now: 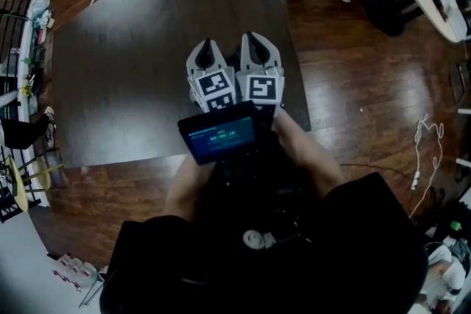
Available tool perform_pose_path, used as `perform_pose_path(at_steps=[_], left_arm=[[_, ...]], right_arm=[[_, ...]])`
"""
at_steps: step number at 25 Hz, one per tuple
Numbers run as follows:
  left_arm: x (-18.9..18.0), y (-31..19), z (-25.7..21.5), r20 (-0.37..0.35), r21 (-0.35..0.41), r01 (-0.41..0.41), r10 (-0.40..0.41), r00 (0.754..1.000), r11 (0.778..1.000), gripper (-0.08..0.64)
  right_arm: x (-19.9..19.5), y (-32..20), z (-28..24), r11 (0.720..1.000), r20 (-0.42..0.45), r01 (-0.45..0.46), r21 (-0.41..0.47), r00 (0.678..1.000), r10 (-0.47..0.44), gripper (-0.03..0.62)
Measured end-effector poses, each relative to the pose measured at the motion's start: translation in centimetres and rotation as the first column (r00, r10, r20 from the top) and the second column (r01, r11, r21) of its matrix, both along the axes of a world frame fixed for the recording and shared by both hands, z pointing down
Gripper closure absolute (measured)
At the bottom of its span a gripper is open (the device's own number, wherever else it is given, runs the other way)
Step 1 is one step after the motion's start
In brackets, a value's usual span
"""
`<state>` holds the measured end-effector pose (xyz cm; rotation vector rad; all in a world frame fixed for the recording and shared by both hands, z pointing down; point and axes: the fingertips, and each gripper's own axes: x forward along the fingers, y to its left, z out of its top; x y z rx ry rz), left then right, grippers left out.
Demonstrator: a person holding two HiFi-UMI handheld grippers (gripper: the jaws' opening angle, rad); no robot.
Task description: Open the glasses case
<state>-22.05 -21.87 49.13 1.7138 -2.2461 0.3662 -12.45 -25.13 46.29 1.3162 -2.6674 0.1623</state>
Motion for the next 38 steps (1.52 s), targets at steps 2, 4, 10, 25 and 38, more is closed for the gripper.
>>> perform_pose_path(at_steps=[2,4,10,25,38], left_arm=[[1.1,0.2,0.0,-0.007,0.004,-0.013,0.013,1.000,1.000,0.560],[1.9,0.5,-0.2,0.001,0.009,-0.013,0.013,1.000,1.000,0.560],[5.3,5.4,-0.5,0.001,0.025,-0.022,0.022,1.000,0.999,0.560],[6.2,9.6,0.5,0.001,-0.026,-0.001,0.001,1.000,1.000,0.560],[8.0,16.4,-0.7,-0.018,0.042,-0.056,0.056,0.998,0.998,0.560]], right_arm=[[0.9,0.1,-0.1,1.000,0.006,-0.001,-0.004,1.000,0.001,0.581],[1.6,0.4,-0.2,1.000,0.009,0.005,-0.005,1.000,-0.005,0.581],[3.0,3.6,-0.6,0.998,0.031,0.060,-0.018,0.998,-0.060,0.581],[3.4,10.0,0.7,0.971,0.091,0.223,-0.081,0.972,-0.216,0.581],[4.9,17.7,-1.0,0.977,0.069,0.214,-0.018,0.975,-0.212,0.581]])
